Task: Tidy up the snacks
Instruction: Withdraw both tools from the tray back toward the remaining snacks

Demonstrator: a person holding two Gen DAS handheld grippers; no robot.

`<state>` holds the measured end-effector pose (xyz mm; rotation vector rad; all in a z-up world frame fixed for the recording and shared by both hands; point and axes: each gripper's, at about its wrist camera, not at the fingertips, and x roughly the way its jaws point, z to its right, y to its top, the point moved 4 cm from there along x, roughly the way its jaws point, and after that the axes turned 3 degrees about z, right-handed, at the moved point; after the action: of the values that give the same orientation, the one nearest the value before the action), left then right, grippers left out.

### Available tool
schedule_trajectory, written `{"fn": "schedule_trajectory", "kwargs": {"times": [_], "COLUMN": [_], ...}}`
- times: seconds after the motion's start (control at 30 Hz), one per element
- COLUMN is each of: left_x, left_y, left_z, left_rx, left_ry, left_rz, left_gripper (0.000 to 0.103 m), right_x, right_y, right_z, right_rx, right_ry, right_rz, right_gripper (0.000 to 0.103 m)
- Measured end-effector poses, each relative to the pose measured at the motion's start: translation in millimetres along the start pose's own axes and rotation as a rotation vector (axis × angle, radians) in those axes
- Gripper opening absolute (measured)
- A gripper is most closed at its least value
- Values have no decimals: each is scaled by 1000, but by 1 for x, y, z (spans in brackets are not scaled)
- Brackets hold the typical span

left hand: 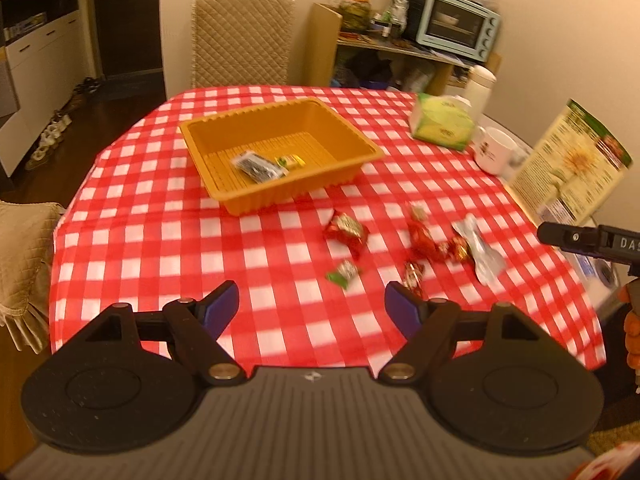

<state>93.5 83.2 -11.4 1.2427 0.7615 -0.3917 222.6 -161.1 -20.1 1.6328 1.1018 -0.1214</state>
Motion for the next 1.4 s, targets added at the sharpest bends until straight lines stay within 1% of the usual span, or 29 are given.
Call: {"fn": "schedule_trajectory", "kwargs": {"times": [0.2,0.37,0.5,0.67,0.93,1.2,1.4], "left_x": [-14,-22,-25,-28,-26,-22,-15], "left_y": [-25,-42,-51,-60,-71,-73,-71], "left_z": [-2,-4,-7,-12,-23,-26,-22], "left_rx": [18,27,34,49,40,27,23], "left_ry": [-40,-62,-72,-65,-52,-48,-54], "left_rz": [-27,-47,-59,-67,-89,-96,-97], "left_gripper": [78,78,78,78,78,78,78], "right_x": [-26,-39,-43,-39,-29,-21,-15], "right_y": [-36,-57,-72,-87,-98,-99,-100], "right_z": [-4,-6,-9,-15,-23,-23,-14], "right_rx": [5,12,18,11,-5,-16,-39], "right_ry": [-73,-116,-132,-136,-130,-125,-161], "right_rz": [-20,-43,-66,-95,-138,-164,-190], "right_gripper": [84,84,84,84,84,84,83]}}
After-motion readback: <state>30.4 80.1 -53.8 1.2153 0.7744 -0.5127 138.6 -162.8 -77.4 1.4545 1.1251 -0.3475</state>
